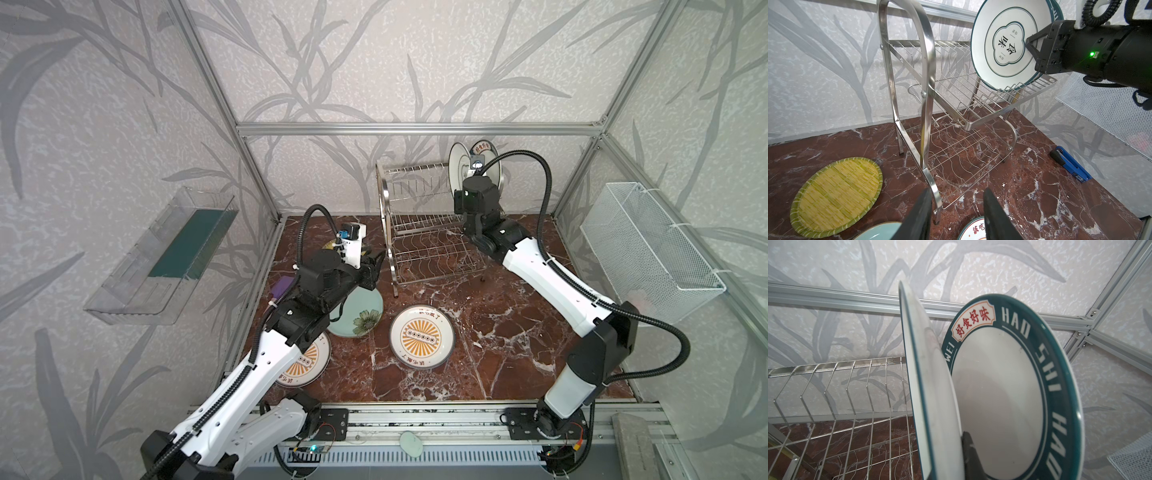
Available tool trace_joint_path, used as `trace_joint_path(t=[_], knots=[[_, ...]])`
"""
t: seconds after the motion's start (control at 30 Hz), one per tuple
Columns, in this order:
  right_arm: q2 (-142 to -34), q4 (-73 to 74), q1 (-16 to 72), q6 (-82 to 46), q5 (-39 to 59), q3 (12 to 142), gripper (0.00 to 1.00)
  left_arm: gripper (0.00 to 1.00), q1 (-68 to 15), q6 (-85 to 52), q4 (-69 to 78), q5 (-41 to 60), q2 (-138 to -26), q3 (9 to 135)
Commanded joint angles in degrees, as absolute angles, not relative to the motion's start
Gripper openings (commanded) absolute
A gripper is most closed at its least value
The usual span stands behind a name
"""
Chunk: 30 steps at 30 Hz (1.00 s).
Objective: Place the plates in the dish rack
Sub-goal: 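Lower the plate into the upper rack slots beside the green-rimmed plate with the right gripper, then open the right gripper to release the plate in the rack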
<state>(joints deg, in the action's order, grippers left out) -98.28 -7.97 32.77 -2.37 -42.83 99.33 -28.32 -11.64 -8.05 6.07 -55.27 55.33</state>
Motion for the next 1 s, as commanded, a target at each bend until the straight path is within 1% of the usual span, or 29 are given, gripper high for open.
trace_joint_path(t=[0.0, 0.27, 0.4, 0.73, 0.97], knots=[[-96.06, -7.77, 31.93, -4.04, -42.22, 99.73, 0.00, 0.40, -28.02, -11.55, -6.62, 6.36, -54.32, 54.98], [-96.78, -10.83, 31.11, -5.46, -38.86, 100.97, 0.00, 0.40, -28.04, -11.57, -6.65, 6.36, -54.34, 54.93], [-96.99, -11.77, 30.80, -5.93, -37.05, 101.71, 0.10, 0.40, -28.08, -11.55, -6.65, 6.31, -54.43, 54.95], [-97.05, -13.65, 30.45, -5.34, -34.99, 104.35, 0.26, 0.40, -28.04, -11.63, -6.59, 6.50, -54.64, 54.93], [-95.66, -13.80, 30.58, -3.24, -34.19, 106.46, 0.42, 0.40, -28.08, -11.82, -6.59, 6.58, -54.69, 54.98]])
